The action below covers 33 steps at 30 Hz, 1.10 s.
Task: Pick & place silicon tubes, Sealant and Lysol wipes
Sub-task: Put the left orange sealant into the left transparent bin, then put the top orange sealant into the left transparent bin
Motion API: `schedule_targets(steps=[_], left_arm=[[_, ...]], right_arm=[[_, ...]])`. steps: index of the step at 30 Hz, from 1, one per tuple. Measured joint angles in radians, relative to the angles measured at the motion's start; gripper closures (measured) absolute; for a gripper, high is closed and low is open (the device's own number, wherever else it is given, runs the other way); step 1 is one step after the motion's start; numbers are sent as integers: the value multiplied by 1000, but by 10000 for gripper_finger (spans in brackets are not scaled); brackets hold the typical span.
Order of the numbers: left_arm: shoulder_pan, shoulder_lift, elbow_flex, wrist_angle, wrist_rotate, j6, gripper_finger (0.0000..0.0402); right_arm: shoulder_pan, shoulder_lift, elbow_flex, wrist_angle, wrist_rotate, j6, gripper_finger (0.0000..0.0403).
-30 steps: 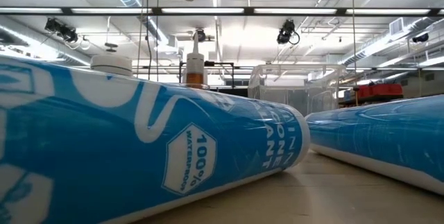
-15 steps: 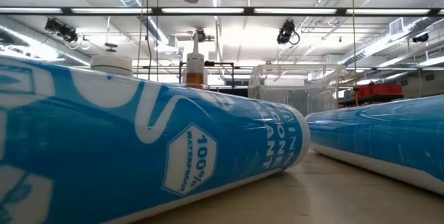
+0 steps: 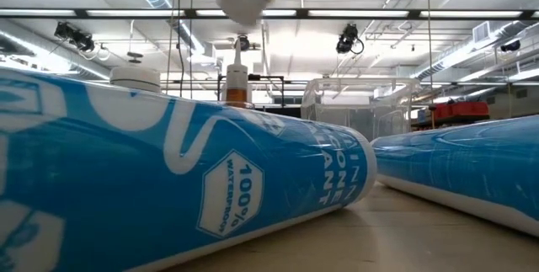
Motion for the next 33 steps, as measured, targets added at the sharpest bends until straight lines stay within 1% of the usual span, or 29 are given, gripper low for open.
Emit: schedule_targets(steps=[3, 7, 9, 11, 17, 19, 21, 22, 24, 28, 31, 33], left_arm=[[-10, -21, 0, -112, -24, -51, 139], [-32, -70, 0, -246, -53, -119, 138], [-43, -88, 0, -322, -53, -179, 138], [-51, -102, 0, -402, -51, -249, 138], [-95, -106, 0, -587, -50, -418, 138], [-107, -106, 0, -626, -51, -460, 138], [-116, -106, -1, -631, -61, -463, 138], [-120, -106, 0, -631, -74, -452, 138], [-127, -106, 0, -630, -93, -429, 138], [-115, -105, -1, -628, -103, -414, 138], [-104, -105, -1, -623, -104, -408, 138], [-101, -105, -1, -620, -104, -405, 138]], right_arm=[[0, -2, 0, -28, 32, -2, 388], [-3, -2, 0, -42, 43, -4, 395], [-10, -3, 0, -42, 55, -6, 401], [-22, -6, 0, -44, 65, -7, 398], [-60, -5, 1, -102, 52, 37, 399], [-67, -5, 1, -161, 4, 72, 399], [-75, -7, 19, -281, -68, 79, 400], [-78, -7, 36, -343, -85, 84, 401], [-77, 2, 65, -417, -86, 86, 401], [-66, 53, 68, -481, -68, 135, 374], [-63, 88, 69, -492, -67, 176, 336], [-63, 121, 69, -515, -67, 240, 305]])
